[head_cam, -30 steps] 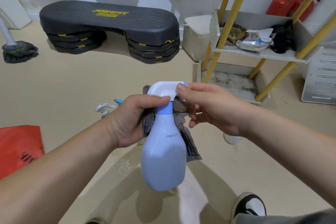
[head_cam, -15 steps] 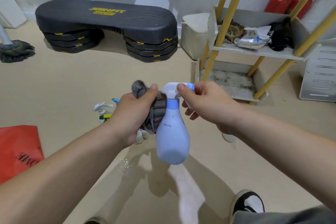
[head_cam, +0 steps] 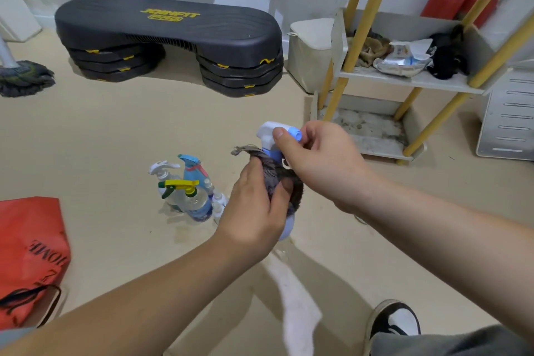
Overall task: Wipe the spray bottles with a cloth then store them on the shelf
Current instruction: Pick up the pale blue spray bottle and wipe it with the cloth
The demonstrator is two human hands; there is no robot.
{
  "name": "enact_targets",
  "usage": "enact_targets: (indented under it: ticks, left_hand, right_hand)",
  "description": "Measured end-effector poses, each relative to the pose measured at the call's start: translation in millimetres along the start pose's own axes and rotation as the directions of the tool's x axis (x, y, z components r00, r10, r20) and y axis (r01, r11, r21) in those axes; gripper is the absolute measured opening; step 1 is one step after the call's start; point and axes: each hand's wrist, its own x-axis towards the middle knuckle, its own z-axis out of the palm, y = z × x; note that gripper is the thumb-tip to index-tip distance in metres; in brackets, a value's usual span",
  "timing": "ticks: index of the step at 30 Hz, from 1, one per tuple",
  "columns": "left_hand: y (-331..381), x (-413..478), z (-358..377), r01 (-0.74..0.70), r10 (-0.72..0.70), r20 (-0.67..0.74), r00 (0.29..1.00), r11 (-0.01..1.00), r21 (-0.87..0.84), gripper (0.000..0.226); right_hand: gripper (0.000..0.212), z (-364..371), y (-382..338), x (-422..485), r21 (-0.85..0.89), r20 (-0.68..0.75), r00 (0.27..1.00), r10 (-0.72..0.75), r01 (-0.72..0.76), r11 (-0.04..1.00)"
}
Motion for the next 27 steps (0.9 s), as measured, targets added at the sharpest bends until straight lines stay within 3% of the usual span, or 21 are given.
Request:
enact_targets:
  ticks: [4, 7, 10, 12, 14, 16, 17, 19, 21, 23, 27]
  left_hand:
    - [8.1, 0.2, -8.4, -0.065, 0.077, -0.063, 0.995, 0.983, 0.171, 0.038]
    - [7.4, 11.7, -14.6, -0.020, 0.035, -0.117, 0.992, 0.992, 0.124, 0.024]
    - [0.9, 25.5, -25.4, 0.155, -0.167, -0.128, 0.978, 0.983, -0.102, 0.033]
    - [3.9, 28.3, -32.5, 0.374, -0.393, -0.005, 0.919, 0.878, -0.299, 0.038]
    - [11.7, 27.7, -37.9, 0.487, -0.505, 0.086, 0.859, 0.754, -0.440, 0.040]
    - [20.1, 25.8, -38.8, 0.437, -0.456, 0.083, 0.886, 0.763, -0.475, 0.041]
    - [22.9, 24.3, -36.5, 0.339, -0.360, 0.032, 0.932, 0.840, -0.423, 0.040]
    - [24.9, 16.6, -29.9, 0.061, -0.063, -0.014, 0.998, 0.991, -0.123, 0.035]
    - [22.6, 12.6, -24.5, -0.109, 0.110, 0.005, 0.994, 0.980, 0.169, 0.035]
    - [14.2, 16.3, -24.0, -0.094, 0.093, 0.013, 0.996, 0.982, 0.165, 0.033]
    - [9.2, 25.3, -31.0, 0.134, -0.123, 0.113, 0.986, 0.987, -0.092, 0.042]
  right_hand:
    - [0.040, -2.3, -4.1, -0.6, 0.065, -0.018, 1.000, -0.002, 0.003, 0.998]
    - [0.042, -3.4, -2.9, -0.8, 0.113, -0.047, 0.999, 0.003, 0.003, 0.994]
    - [0.046, -7.6, 2.5, 2.7, 0.220, -0.010, 0.999, 0.051, -0.048, 0.974]
    - [0.053, -11.4, 5.3, 4.5, 0.286, 0.039, 0.995, 0.088, -0.096, 0.953]
    - [0.053, -14.3, 7.1, 5.3, 0.311, 0.067, 0.993, 0.102, -0.118, 0.943]
    - [0.050, -14.5, 7.7, 6.0, 0.321, 0.078, 0.991, 0.112, -0.131, 0.938]
    - [0.049, -13.4, 7.1, 6.1, 0.327, 0.080, 0.990, 0.113, -0.133, 0.936]
    - [0.049, -9.4, 5.9, 5.3, 0.336, 0.071, 0.993, 0.100, -0.118, 0.935]
    - [0.049, -6.4, 5.0, 4.1, 0.308, 0.033, 0.997, 0.073, -0.080, 0.948]
    - [0.053, -5.1, 3.8, 2.5, 0.227, 0.005, 0.999, 0.037, -0.037, 0.973]
    - [0.049, -4.7, 9.5, 1.4, 0.222, 0.033, 0.995, 0.094, -0.099, 0.970]
